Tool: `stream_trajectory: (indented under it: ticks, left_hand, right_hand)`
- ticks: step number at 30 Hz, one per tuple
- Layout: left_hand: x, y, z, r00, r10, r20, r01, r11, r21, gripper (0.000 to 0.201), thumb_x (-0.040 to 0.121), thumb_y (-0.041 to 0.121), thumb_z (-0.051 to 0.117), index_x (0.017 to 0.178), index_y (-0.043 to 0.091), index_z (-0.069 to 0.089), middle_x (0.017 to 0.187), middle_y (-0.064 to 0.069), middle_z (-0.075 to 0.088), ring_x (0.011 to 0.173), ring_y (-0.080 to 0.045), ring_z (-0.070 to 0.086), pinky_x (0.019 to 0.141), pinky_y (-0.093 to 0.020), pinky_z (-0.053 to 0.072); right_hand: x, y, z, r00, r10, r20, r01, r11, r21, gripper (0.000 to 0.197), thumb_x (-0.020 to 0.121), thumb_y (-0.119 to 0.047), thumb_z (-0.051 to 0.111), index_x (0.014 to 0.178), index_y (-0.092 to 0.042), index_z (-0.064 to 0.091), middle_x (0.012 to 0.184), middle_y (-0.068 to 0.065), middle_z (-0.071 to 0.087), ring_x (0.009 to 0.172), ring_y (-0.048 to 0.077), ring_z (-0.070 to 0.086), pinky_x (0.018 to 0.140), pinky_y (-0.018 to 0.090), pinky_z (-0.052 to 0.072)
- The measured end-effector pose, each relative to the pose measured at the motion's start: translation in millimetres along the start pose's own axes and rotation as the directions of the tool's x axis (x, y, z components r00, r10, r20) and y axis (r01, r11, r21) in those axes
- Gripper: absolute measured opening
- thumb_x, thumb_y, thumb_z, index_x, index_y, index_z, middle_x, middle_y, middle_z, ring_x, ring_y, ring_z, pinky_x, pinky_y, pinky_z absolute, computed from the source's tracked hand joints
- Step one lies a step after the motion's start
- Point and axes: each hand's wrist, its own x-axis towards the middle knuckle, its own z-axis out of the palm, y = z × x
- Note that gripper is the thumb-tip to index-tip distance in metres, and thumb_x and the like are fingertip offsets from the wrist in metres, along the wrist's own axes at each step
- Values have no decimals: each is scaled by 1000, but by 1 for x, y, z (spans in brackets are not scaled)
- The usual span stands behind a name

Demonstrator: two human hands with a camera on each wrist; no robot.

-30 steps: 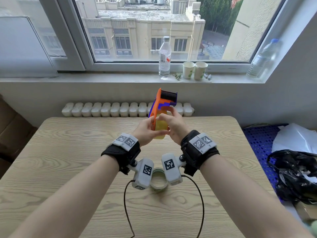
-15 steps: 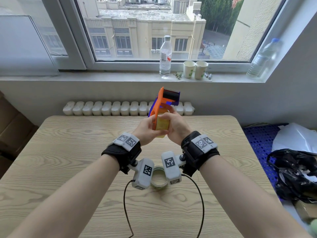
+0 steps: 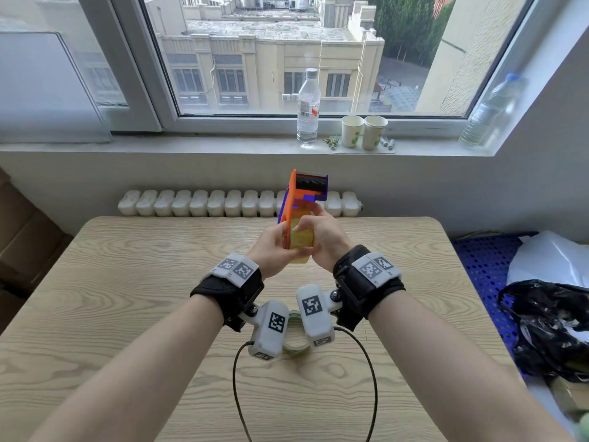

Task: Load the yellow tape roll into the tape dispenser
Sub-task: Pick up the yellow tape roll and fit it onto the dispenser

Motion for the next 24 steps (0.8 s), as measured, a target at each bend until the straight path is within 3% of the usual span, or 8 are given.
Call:
stream_trajectory:
  ticks: [5, 8, 11, 15, 19, 24]
  left_hand:
    - [4, 3, 0, 999, 15, 28, -15, 1000, -5, 38, 76, 1, 71, 110, 10, 58, 101, -12, 67, 90, -22, 67, 78, -25, 57]
    - [5, 5, -1, 999, -16, 33, 16, 1000, -19, 41, 77, 1, 70, 115, 8, 56, 102, -11, 67, 89, -20, 67, 75, -21, 57]
    - [8, 4, -1, 999, -28, 41, 29, 999, -14, 44, 78, 1, 69, 119, 4, 54, 104, -14, 68, 92, -22, 68, 75, -22, 57]
    - [12, 0, 1, 998, -39, 40, 39, 999, -11, 45, 77, 1, 70, 118, 4, 54, 107, -17, 68, 95, -25, 68, 80, -28, 57]
    - [16, -1, 0, 998, -21, 51, 20, 999, 26, 37, 76, 4, 72, 109, 15, 58, 106, -17, 68, 96, -27, 68, 85, -37, 56]
    - [18, 4, -5, 997, -33, 64, 34, 999, -17, 43, 78, 1, 69, 118, 8, 54, 103, -10, 68, 91, -18, 67, 79, -25, 57]
  right_hand:
    - [-1, 4, -5, 999, -37, -16, 36, 999, -8, 66, 61, 25, 26, 99, -20, 56, 86, 10, 59, 80, 27, 56, 62, 32, 48]
    - [2, 2, -10, 997, -43, 64, 40, 997, 61, 55, 69, 20, 36, 108, -14, 55, 88, 11, 58, 80, 27, 56, 71, 36, 49]
    - [3, 2, -10, 997, -35, 65, 32, 998, 46, 45, 76, 14, 47, 112, -13, 53, 88, 11, 59, 79, 27, 58, 74, 38, 50]
    - [5, 0, -10, 999, -30, 36, 28, 999, 34, 44, 73, 16, 44, 104, -13, 53, 84, 9, 57, 77, 26, 56, 71, 37, 48]
    - [6, 2, -9, 999, -34, -13, 34, 999, -21, 58, 64, 24, 31, 103, -15, 52, 86, 10, 56, 80, 25, 55, 65, 33, 48]
    - [9, -1, -12, 996, -48, 70, 44, 998, 54, 42, 76, 8, 48, 114, -11, 55, 92, 11, 59, 84, 27, 58, 77, 38, 50]
